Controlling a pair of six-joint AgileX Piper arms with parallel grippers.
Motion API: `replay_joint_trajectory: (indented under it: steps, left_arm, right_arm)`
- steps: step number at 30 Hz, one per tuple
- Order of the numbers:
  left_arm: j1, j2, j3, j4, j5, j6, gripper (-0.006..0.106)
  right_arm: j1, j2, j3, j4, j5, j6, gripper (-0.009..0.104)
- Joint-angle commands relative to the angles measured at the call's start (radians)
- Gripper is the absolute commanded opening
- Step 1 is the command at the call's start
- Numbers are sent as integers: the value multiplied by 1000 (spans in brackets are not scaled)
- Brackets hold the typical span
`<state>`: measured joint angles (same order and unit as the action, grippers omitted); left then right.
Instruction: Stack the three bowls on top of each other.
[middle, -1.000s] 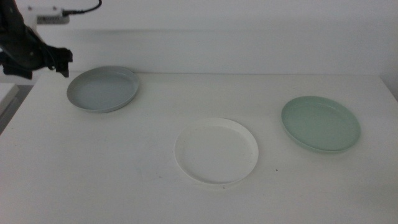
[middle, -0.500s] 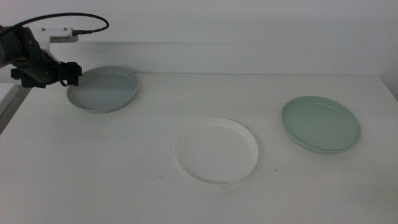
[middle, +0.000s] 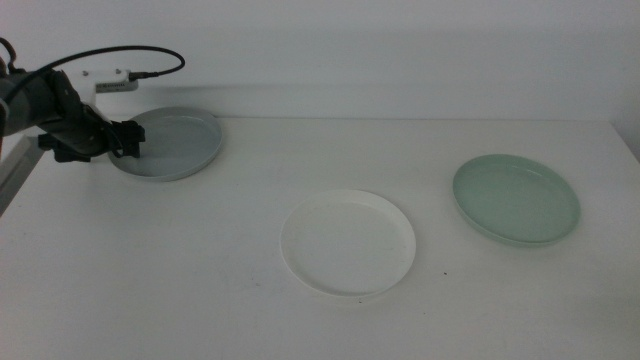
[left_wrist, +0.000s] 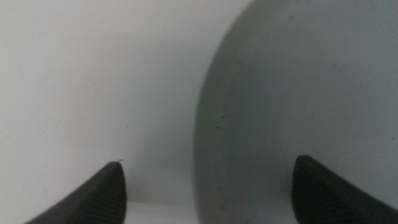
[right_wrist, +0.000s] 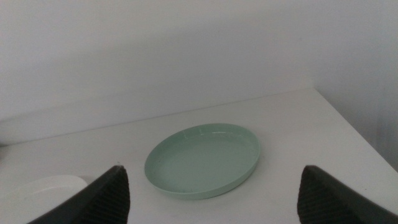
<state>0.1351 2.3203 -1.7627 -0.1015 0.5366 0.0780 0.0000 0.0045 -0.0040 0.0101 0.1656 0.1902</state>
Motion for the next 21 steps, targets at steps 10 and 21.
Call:
replay_joint_trajectory:
  steps: [10,21]
  left_arm:
    - [-5,9,-18,-56,36,-12,6]
    - [-25,-256,91,-126,168,-24,-2]
  right_arm:
    - [-3,-4,4,-10,-7,-4,92]
    - [-3,-4,4,-10,-7,-4,92]
